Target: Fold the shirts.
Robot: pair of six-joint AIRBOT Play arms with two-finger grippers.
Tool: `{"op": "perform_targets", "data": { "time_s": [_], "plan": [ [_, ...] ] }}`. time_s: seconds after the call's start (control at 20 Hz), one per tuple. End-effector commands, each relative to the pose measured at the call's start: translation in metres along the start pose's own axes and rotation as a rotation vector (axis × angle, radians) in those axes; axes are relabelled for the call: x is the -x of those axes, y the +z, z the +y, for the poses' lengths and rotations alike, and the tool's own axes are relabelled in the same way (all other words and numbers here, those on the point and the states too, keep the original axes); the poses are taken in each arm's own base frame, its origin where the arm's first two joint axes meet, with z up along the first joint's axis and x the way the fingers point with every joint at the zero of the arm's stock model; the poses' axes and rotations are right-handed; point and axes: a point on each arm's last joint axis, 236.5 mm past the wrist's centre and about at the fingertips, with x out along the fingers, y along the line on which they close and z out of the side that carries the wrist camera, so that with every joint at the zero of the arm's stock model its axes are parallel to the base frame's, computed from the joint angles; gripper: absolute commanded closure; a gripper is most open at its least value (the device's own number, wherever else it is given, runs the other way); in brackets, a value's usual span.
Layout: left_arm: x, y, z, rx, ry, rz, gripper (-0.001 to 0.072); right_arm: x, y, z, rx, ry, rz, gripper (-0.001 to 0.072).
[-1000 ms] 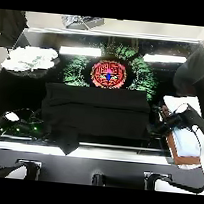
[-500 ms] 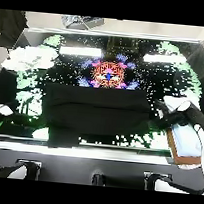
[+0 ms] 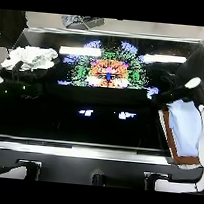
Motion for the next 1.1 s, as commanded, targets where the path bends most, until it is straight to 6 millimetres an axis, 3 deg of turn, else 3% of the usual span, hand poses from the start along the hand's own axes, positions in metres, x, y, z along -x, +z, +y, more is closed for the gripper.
{"op": "perform_targets", "data": {
  "time_s": [0.0, 0.2, 0.35, 0.4, 0.45, 0.5, 0.55, 0.6, 0.7, 0.75, 0.85, 0.9, 1.05],
  "plan": [
    [-0.03, 0.044, 0.006, 0.03, -0.016, 0.019, 0.0679, -0.031, 0.045, -0.009, -0.029, -0.02, -0.06, 0.0678],
    [-0.068, 0.046, 0.023, 0.054, -0.028, 0.122, 0.0678, -0.062, 0.04, -0.022, -0.104, -0.011, -0.026, 0.0676],
    [-0.092, 0.024, 0.022, 0.063, -0.042, 0.218, 0.0665, -0.073, 0.032, -0.018, -0.127, 0.028, 0.01, 0.0674],
    [-0.095, 0.022, 0.02, 0.06, -0.043, 0.226, 0.0522, -0.073, 0.034, -0.016, -0.134, 0.039, 0.0, 0.0653],
    [-0.093, 0.023, 0.019, 0.059, -0.044, 0.224, 0.0321, -0.071, 0.037, -0.012, -0.144, 0.058, -0.013, 0.0542],
    [-0.088, 0.023, 0.018, 0.06, -0.046, 0.225, 0.0225, -0.065, 0.04, -0.01, -0.135, 0.073, -0.028, 0.0357],
    [-0.081, 0.024, 0.018, 0.059, -0.05, 0.227, 0.0226, -0.054, 0.042, -0.009, -0.097, 0.085, -0.045, 0.0185],
    [-0.071, 0.026, 0.017, 0.056, -0.055, 0.226, 0.0227, -0.04, 0.044, -0.013, -0.064, 0.073, -0.066, 0.01],
    [-0.052, 0.03, 0.011, 0.043, -0.059, 0.208, 0.0238, -0.015, 0.044, -0.035, -0.087, 0.043, -0.106, 0.0087],
    [-0.043, 0.032, 0.006, 0.031, -0.06, 0.193, 0.0238, -0.012, 0.04, -0.046, -0.134, 0.04, -0.106, 0.0086],
    [-0.026, 0.039, -0.012, 0.002, -0.078, 0.15, 0.0238, -0.024, 0.032, -0.058, -0.226, 0.062, -0.083, 0.0068],
    [-0.018, 0.041, -0.022, -0.014, -0.09, 0.13, 0.0238, -0.036, 0.031, -0.054, -0.246, 0.094, -0.072, 0.0033],
    [0.001, 0.043, -0.052, -0.077, -0.108, 0.089, 0.0238, -0.065, 0.035, -0.035, -0.304, 0.208, -0.061, 0.0027]
  ]
}}
